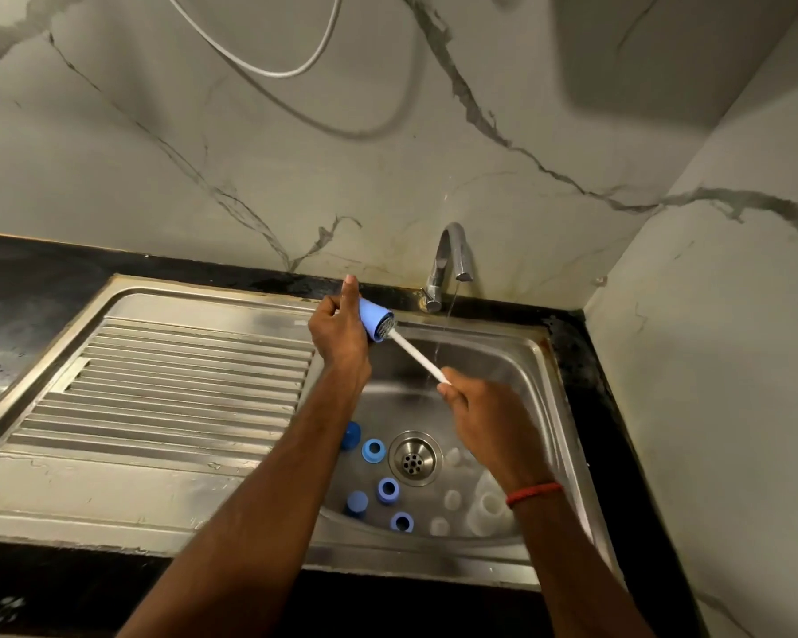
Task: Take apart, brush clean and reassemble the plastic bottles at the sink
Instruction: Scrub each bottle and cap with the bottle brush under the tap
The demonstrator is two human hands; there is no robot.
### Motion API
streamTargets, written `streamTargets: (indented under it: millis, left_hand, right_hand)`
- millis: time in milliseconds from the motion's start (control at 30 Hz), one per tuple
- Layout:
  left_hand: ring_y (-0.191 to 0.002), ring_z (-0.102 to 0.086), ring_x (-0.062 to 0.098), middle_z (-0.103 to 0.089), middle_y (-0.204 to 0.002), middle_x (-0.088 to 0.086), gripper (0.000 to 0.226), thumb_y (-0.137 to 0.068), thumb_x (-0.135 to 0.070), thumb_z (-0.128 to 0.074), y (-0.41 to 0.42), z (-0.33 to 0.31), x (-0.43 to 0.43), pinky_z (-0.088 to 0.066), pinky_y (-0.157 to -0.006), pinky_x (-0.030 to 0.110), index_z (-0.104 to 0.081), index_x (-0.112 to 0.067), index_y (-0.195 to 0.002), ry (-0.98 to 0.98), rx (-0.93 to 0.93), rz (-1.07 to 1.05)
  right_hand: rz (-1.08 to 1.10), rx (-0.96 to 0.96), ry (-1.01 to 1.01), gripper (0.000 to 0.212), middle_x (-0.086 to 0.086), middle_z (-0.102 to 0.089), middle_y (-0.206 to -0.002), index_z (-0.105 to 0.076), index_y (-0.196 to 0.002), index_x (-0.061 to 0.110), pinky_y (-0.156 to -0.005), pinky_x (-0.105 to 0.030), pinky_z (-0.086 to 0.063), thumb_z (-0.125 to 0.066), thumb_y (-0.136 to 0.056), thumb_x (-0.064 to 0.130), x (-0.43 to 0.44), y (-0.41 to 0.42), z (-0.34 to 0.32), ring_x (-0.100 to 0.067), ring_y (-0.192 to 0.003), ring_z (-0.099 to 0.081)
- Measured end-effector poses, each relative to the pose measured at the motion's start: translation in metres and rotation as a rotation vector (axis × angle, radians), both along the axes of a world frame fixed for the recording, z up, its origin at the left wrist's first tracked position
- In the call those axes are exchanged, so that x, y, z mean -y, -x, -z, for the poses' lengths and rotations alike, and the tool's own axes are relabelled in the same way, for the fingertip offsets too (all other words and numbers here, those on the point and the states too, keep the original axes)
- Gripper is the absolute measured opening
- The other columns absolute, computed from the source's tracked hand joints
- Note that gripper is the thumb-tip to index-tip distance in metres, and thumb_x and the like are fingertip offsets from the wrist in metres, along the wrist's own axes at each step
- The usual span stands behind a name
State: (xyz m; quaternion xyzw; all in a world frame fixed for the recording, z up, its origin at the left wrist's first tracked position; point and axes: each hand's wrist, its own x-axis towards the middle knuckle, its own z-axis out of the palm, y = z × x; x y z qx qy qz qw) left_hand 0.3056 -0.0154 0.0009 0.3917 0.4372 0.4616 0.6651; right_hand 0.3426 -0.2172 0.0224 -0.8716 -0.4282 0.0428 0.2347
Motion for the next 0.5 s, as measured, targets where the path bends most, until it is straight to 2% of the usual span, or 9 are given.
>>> streamTargets:
  millis: [67,133,200,300,400,500]
  left_hand:
    - [-0.063,-0.061,0.01,-0.061,-0.07,0.001,0.035,-0.092,-0.043,-0.071,0.004,0.009,0.001,-0.053,-0.055,0.023,-0.06,-0.015,-0.074,0.039,-0.019,0.0]
    - [-0.064,-0.063,0.011,-0.062,-0.072,0.002,0.035,-0.092,-0.045,-0.07,0.011,0.021,0.002,-0.052,-0.052,0.022,-0.062,-0.013,-0.079,0.082,-0.029,-0.01]
    - [-0.07,-0.068,0.015,-0.066,-0.079,0.005,0.037,-0.092,-0.047,-0.069,0.013,0.025,0.001,-0.056,-0.054,0.026,-0.063,-0.01,-0.087,0.088,-0.039,-0.005]
    - [-0.071,-0.069,0.018,-0.067,-0.082,0.008,0.041,-0.09,-0.049,-0.07,0.006,0.022,0.002,-0.061,-0.059,0.036,-0.059,-0.01,-0.089,0.056,-0.046,0.038]
    - [-0.069,-0.064,0.015,-0.063,-0.079,0.006,0.043,-0.09,-0.053,-0.069,0.005,0.027,0.004,-0.056,-0.061,0.03,-0.062,-0.011,-0.087,0.02,-0.119,0.057]
    - [-0.069,-0.067,0.014,-0.067,-0.081,0.005,0.041,-0.09,-0.052,-0.068,0.01,0.031,0.001,-0.054,-0.054,0.024,-0.061,-0.011,-0.089,0.051,-0.096,0.058]
  right_hand:
    - [-0.066,-0.108,0.03,0.03,-0.001,-0.07,-0.08,-0.065,-0.127,0.024,-0.058,-0.017,-0.039,-0.052,-0.102,0.034,0.001,0.006,0.001,-0.008,-0.065,-0.057]
    - [-0.118,-0.116,0.056,0.027,0.002,-0.067,-0.072,-0.068,-0.123,0.023,-0.054,-0.012,-0.036,-0.053,-0.102,0.033,0.008,-0.005,-0.006,-0.004,-0.058,-0.054]
    - [-0.08,-0.061,0.022,0.024,0.003,-0.061,-0.063,-0.069,-0.116,0.025,-0.052,-0.016,-0.041,-0.052,-0.102,0.035,0.014,-0.02,-0.007,-0.006,-0.054,-0.054]
    - [-0.05,0.05,0.055,0.025,-0.001,-0.066,-0.07,-0.065,-0.119,0.026,-0.06,-0.033,-0.052,-0.05,-0.103,0.035,0.012,-0.019,0.001,-0.016,-0.062,-0.061]
    - [-0.135,-0.06,0.05,0.025,-0.004,-0.071,-0.077,-0.069,-0.119,0.019,-0.066,-0.031,-0.053,-0.056,-0.101,0.029,0.011,-0.013,0.002,-0.017,-0.069,-0.065]
    - [-0.061,-0.158,-0.027,0.021,-0.007,-0.073,-0.082,-0.073,-0.112,0.02,-0.073,-0.038,-0.056,-0.061,-0.098,0.029,0.019,-0.031,0.003,-0.021,-0.076,-0.069]
